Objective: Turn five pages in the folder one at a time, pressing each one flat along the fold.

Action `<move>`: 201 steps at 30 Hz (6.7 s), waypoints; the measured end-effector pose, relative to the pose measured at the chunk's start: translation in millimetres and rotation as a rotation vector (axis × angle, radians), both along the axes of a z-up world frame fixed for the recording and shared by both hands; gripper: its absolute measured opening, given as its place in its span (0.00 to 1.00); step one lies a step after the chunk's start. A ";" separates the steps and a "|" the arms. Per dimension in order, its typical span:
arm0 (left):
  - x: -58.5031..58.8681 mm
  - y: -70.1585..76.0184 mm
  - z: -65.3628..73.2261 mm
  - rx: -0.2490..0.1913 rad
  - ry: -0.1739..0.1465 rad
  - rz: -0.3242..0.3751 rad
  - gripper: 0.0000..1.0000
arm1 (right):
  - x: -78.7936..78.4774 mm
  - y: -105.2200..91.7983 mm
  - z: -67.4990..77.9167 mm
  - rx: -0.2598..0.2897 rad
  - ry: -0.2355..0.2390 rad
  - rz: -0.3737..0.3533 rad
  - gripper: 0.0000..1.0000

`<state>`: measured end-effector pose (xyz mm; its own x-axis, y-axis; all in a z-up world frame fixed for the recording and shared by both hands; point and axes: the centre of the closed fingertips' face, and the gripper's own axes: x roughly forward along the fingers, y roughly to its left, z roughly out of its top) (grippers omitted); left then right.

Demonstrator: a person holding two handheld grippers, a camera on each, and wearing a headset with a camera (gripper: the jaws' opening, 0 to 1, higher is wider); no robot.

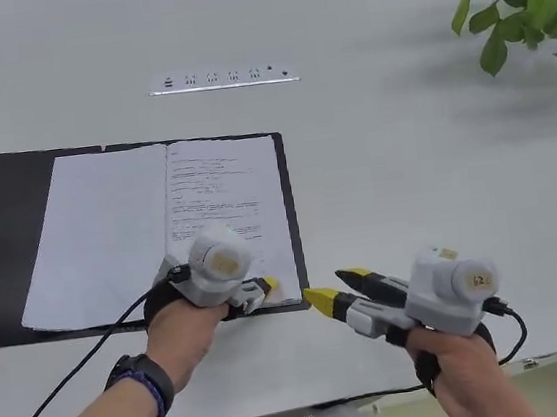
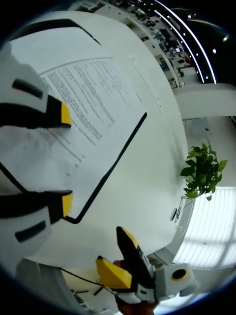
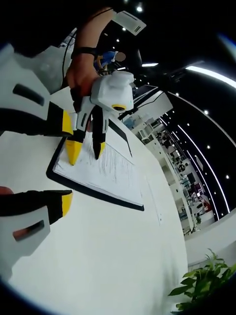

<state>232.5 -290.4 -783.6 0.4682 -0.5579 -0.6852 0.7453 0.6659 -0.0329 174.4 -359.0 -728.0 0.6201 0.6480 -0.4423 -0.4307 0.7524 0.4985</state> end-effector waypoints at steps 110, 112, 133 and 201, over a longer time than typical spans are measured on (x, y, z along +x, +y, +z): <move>-38.8 137.9 93.6 -0.121 -0.068 0.197 0.62 | 66.8 120.9 34.2 0.246 -0.005 0.014 0.00; -38.8 139.2 94.7 -0.122 -0.071 0.197 0.62 | 68.2 126.3 37.0 0.248 -0.007 0.021 0.00; -43.5 177.2 99.7 -0.132 -0.088 0.249 0.61 | 74.6 204.8 50.0 0.263 -0.006 0.112 0.00; -61.8 318.3 76.7 -0.122 -0.022 0.484 0.57 | 75.4 359.1 -60.9 0.262 0.290 0.180 0.00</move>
